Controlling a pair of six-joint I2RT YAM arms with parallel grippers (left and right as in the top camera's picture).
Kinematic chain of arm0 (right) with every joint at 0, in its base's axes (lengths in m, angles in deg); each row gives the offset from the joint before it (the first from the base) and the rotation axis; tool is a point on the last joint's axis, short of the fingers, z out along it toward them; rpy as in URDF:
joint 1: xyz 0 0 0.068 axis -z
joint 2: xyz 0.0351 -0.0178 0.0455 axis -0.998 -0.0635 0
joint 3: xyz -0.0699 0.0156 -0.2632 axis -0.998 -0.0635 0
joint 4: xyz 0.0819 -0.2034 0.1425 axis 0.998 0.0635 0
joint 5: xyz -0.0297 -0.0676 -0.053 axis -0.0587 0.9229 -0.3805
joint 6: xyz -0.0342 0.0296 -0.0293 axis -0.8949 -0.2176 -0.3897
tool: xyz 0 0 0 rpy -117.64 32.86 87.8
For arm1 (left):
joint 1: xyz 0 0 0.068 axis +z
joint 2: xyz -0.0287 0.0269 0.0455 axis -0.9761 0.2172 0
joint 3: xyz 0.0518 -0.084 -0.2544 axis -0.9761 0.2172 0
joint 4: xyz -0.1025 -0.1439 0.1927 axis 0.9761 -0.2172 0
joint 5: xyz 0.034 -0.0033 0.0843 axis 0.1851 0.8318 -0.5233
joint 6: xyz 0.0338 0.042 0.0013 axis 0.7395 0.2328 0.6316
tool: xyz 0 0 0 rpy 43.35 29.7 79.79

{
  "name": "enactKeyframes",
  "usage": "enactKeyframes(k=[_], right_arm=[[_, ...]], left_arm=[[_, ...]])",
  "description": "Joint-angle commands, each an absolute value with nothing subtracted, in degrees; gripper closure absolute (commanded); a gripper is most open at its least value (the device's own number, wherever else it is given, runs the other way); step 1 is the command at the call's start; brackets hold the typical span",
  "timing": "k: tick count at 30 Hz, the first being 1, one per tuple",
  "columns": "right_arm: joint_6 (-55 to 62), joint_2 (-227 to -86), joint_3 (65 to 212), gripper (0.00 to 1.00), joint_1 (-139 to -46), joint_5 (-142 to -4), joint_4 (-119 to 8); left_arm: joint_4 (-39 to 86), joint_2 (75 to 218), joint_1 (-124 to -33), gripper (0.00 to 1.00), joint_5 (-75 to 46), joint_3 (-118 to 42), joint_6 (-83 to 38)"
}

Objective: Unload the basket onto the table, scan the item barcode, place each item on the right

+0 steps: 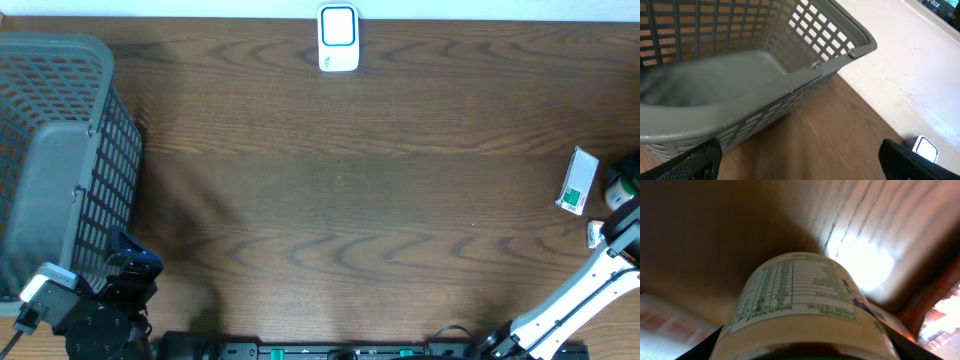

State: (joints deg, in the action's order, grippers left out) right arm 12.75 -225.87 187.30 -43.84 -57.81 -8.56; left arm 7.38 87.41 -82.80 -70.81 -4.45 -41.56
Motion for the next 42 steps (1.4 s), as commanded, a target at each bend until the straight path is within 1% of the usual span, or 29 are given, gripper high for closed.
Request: enactKeyframes(k=[1, 2, 4, 6, 8, 12, 15, 20, 24, 27, 30, 33, 36, 39, 42], right_arm=[[14.63, -225.82, 184.28, 0.48, -42.15, -60.56, -10.18], [14.63, -225.82, 184.26, 0.44, -41.87, -60.87, -10.33], [14.61, -225.78, 184.39, 0.23, -41.35, -60.96, -10.51], [14.39, -225.78, 185.16, 0.07, -41.00, -61.79, -9.85], [14.32, -225.60, 186.69, 0.01, -40.71, -63.80, -8.60], [13.32, -223.07, 191.78, 0.01, -40.58, -65.79, -5.17], [13.58, -218.24, 195.60, 0.01, -40.60, -66.25, -3.07], [14.00, -203.99, 200.00, 0.01, -40.52, -67.25, -4.17], [14.00, -189.19, 201.31, 0.01, -40.30, -75.47, -9.98], [14.61, -178.59, 201.31, 0.01, -40.27, -84.61, -17.83], [18.43, -168.82, 201.31, 0.01, -40.27, -92.02, -26.88], [21.78, -161.34, 201.31, 0.01, -40.27, -93.66, -33.83], [22.59, -155.27, 201.31, 0.01, -40.34, -94.22, -38.22], [22.54, -152.23, 201.33, 0.01, -41.72, -94.51, -38.46], [22.54, -152.14, 201.29, 0.01, -45.70, -95.45, -37.24]], left_arm=[[7.42, 87.22, -82.60, 0.02, -71.13, -4.49, -41.61], [7.42, 87.22, -82.60, 0.02, -71.16, -4.49, -41.61], [7.42, 87.22, -82.60, 0.02, -71.13, -4.49, -41.61], [7.42, 87.22, -82.60, 0.02, -71.16, -4.49, -41.61], [7.42, 87.22, -82.60, 0.02, -71.16, -4.49, -41.61], [7.42, 87.22, -82.60, 0.02, -71.16, -4.49, -41.61], [7.42, 87.22, -82.62, 0.02, -71.16, -4.49, -41.61], [7.42, 87.22, -82.60, 0.02, -71.16, -4.49, -41.61], [7.42, 87.22, -82.60, 0.02, -71.16, -4.49, -41.61], [7.42, 87.22, -82.60, 0.02, -71.16, -4.49, -41.61], [7.42, 87.22, -82.60, 0.02, -71.13, -4.49, -41.61], [7.42, 87.22, -82.60, 0.02, -71.16, -4.49, -41.61], [7.42, 87.22, -82.60, 0.02, -71.13, -4.49, -41.61], [7.42, 87.22, -82.60, 0.02, -71.16, -4.49, -41.61], [7.42, 87.22, -82.60, 0.02, -71.13, -4.49, -41.61]])
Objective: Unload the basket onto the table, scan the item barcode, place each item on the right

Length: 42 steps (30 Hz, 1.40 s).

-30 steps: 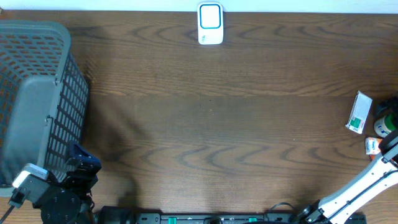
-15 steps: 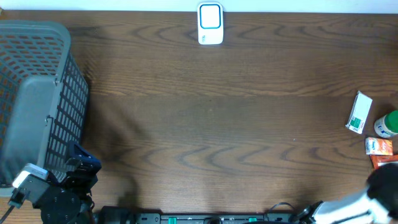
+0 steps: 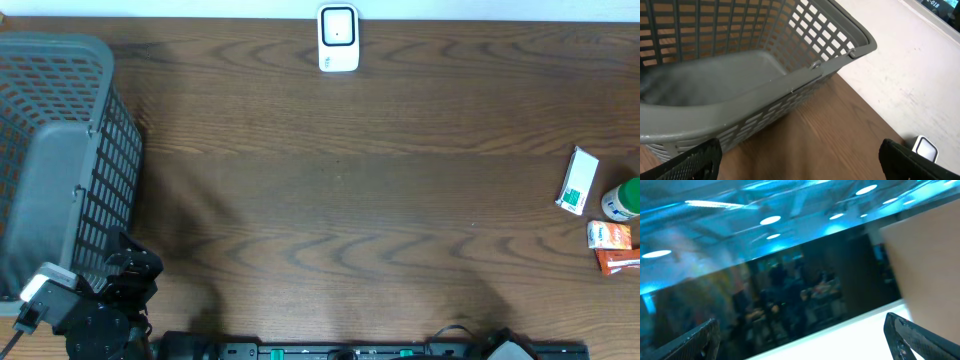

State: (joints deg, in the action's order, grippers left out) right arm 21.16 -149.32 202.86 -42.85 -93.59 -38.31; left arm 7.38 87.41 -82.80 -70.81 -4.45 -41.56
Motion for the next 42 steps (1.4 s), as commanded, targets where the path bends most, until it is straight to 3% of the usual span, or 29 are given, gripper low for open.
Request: enactKeyframes(k=[1, 10, 33, 42], right_arm=[[22.54, -152.38, 201.24, 0.01, -47.64, -95.95, -37.04], [17.78, -153.85, 199.69, 0.01, -63.18, -94.14, -34.51], [16.92, -153.50, 188.22, 0.01, -72.75, -90.64, -37.89], [9.43, -143.73, 182.14, 0.01, -83.33, -77.72, -38.18]], left_arm=[[7.42, 87.22, -82.60, 0.02, -71.16, -4.49, -41.61], [7.44, 87.08, -82.60, 0.02, -71.16, -0.12, -41.61], [7.42, 78.58, -82.67, 0.02, -71.13, 19.99, -41.61], [7.42, 74.89, -82.67, 0.02, -71.16, 20.01, -41.61]])
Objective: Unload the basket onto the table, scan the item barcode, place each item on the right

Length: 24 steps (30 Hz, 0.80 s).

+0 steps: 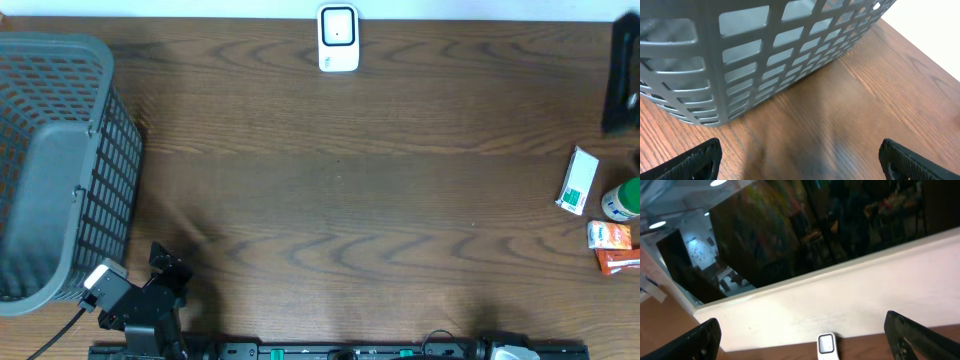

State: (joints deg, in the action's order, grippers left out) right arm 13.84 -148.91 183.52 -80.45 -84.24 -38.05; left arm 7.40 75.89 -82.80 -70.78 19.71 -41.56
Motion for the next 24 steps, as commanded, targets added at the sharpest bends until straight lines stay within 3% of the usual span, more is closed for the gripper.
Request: enactKeyframes(k=[1, 14, 24], right_arm=[[9.38, -141.65, 180.48, 0.01, -84.43, -76.39, -38.37], [9.49, -113.35, 156.24, 0.01, -86.46, -77.15, -49.83], [12.92, -99.73, 150.73, 0.01, -85.89, -79.06, -53.52]], left_arm=[[7.42, 74.89, -82.67, 0.02, -71.16, 20.01, -41.61], [7.40, 74.89, -82.67, 0.02, -71.13, 20.01, -41.61], [7.40, 74.91, -82.67, 0.02, -71.13, 20.01, -41.61]])
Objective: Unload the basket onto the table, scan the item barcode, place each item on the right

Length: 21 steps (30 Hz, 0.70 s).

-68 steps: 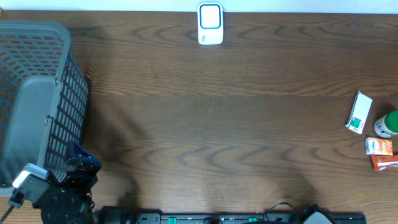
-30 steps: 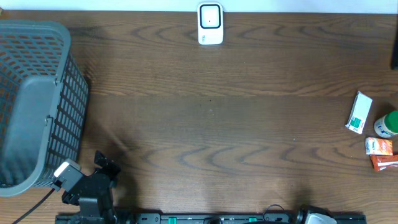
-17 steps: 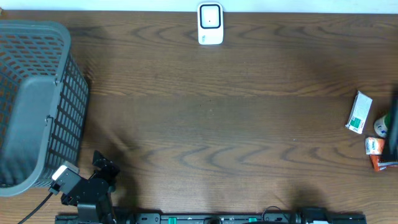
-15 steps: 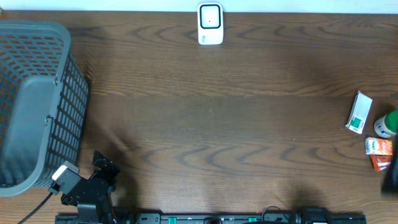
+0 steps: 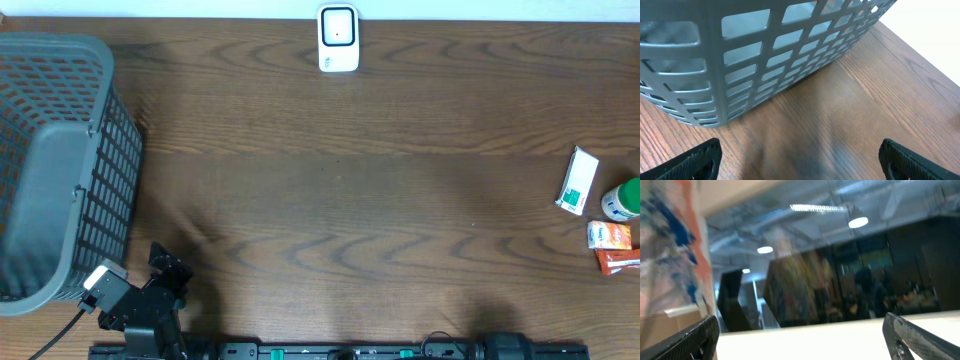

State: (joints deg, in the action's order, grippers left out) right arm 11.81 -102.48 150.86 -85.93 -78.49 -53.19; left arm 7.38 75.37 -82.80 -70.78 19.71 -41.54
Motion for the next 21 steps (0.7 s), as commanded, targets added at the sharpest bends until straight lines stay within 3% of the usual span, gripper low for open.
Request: enactKeyframes(k=[1, 9, 16, 21], right_arm=[[12.95, -98.44, 150.69, 0.01, -85.58, -79.01, -53.85], [12.90, -96.08, 150.16, 0.01, -82.94, -76.52, -58.44], [8.88, -96.08, 148.00, 0.01, -82.68, -66.23, -46.79], [5.60, -96.08, 147.17, 0.01, -82.55, -67.08, -43.90]], left_arm=[[7.40, 74.91, -82.67, 0.02, -71.13, 20.01, -41.61], [7.42, 74.91, -82.67, 0.02, -71.16, 20.01, -41.61], [7.40, 74.91, -82.67, 0.02, -71.13, 20.01, -41.61], [7.40, 74.91, -82.67, 0.02, -71.13, 20.01, -41.61]])
